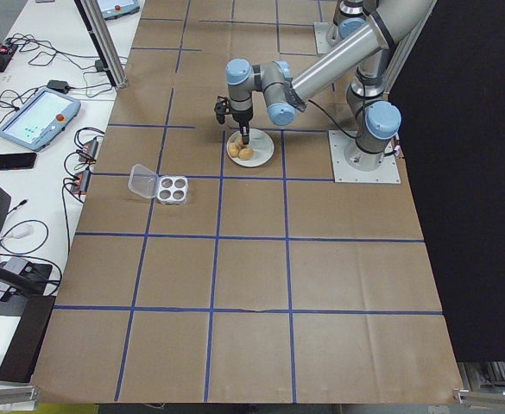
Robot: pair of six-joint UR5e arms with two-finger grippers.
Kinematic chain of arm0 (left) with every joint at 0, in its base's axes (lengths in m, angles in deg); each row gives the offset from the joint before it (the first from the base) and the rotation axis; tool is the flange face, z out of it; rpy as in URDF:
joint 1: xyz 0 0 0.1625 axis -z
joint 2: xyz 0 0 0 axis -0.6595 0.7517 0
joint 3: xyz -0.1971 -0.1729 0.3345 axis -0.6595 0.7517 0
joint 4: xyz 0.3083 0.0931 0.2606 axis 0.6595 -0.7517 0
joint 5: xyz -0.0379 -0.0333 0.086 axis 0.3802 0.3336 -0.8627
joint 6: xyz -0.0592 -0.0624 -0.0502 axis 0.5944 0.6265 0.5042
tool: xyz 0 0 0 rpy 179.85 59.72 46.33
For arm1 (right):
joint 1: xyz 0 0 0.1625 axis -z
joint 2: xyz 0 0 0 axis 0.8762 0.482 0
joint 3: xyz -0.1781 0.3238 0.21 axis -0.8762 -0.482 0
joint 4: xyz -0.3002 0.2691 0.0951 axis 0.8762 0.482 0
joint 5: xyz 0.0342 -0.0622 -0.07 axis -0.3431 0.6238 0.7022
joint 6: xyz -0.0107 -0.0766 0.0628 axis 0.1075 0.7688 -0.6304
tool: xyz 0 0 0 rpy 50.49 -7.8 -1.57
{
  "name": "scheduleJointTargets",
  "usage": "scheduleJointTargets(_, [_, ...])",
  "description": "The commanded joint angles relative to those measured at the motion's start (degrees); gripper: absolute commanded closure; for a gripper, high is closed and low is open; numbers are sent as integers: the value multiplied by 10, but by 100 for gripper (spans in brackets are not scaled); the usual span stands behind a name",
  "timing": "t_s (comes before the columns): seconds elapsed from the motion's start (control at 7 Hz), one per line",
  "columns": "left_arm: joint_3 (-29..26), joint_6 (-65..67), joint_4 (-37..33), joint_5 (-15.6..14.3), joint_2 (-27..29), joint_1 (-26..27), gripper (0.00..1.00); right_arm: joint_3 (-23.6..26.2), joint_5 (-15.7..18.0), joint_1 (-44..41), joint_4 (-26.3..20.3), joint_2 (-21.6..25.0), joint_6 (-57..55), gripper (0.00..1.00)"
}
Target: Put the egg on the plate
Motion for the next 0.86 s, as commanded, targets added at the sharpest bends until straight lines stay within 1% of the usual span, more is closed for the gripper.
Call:
scheduleJointTargets(0.0, [-23, -5, -11, -2, -24, 3, 1, 0, -1, 0, 0, 0, 0, 0])
scheduleJointTargets(0.14, [-70, -4, -90, -2, -37, 4, 1, 0, 0, 0, 0, 0, 0, 0])
scheduleJointTargets(0.29, [-133, 6, -190, -1, -64, 11, 1, 0, 0, 0, 0, -1, 0, 0])
scheduleJointTargets(0.43, [-204, 28, -288, -2, -80, 30, 1, 0, -1, 0, 0, 0, 0, 0])
scheduleJointTargets(0.71, [-311, 86, -394, -3, -75, 83, 1, 0, -1, 0, 0, 0, 0, 0])
